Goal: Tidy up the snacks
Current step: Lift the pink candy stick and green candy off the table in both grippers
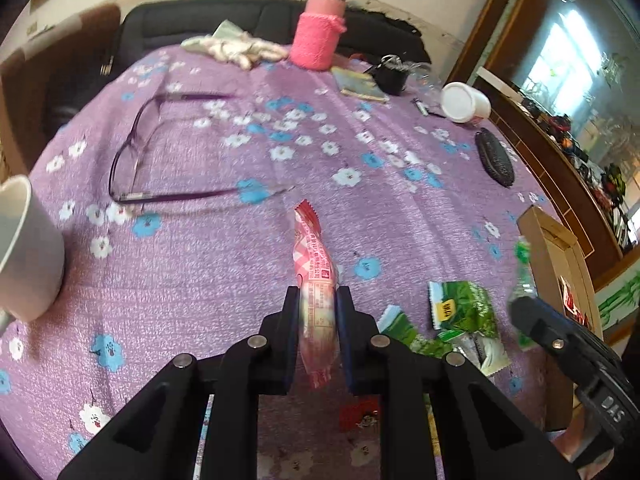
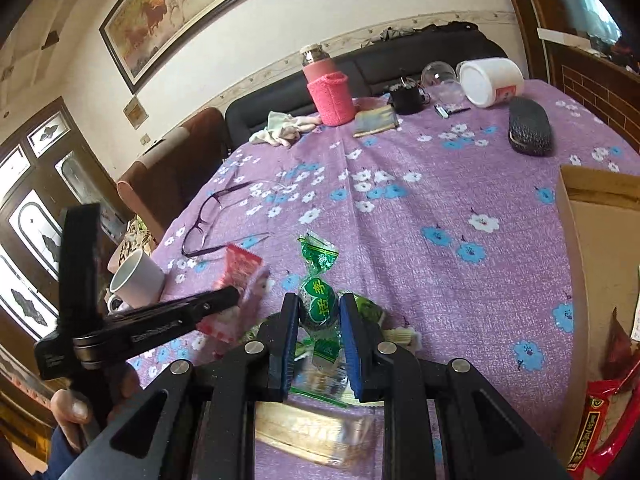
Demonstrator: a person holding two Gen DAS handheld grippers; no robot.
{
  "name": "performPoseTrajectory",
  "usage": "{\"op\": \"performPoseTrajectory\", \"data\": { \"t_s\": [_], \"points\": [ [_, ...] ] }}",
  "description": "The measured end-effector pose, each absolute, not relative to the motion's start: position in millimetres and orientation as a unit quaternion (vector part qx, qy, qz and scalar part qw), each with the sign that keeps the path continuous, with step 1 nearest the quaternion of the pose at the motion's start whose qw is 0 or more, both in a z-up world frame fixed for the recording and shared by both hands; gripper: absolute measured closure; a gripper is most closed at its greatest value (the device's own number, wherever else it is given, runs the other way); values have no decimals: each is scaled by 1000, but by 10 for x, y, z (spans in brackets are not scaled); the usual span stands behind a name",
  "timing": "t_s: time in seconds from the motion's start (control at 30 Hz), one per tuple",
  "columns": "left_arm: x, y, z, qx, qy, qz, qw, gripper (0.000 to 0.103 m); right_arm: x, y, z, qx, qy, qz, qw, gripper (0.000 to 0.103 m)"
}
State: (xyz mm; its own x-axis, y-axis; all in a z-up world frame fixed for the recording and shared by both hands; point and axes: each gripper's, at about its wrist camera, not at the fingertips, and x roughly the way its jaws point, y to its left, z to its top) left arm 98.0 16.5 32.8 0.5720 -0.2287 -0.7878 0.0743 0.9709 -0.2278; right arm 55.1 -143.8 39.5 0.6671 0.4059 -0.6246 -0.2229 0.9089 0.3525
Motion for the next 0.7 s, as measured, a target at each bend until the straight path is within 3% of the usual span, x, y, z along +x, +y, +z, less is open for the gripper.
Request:
{"op": "performPoseTrajectory", "data": {
  "t_s": [0.7],
  "points": [
    [860, -98, 428, -41, 428, -113, 896, 86, 642, -1610, 332, 140, 373, 145, 906, 80]
  ]
}}
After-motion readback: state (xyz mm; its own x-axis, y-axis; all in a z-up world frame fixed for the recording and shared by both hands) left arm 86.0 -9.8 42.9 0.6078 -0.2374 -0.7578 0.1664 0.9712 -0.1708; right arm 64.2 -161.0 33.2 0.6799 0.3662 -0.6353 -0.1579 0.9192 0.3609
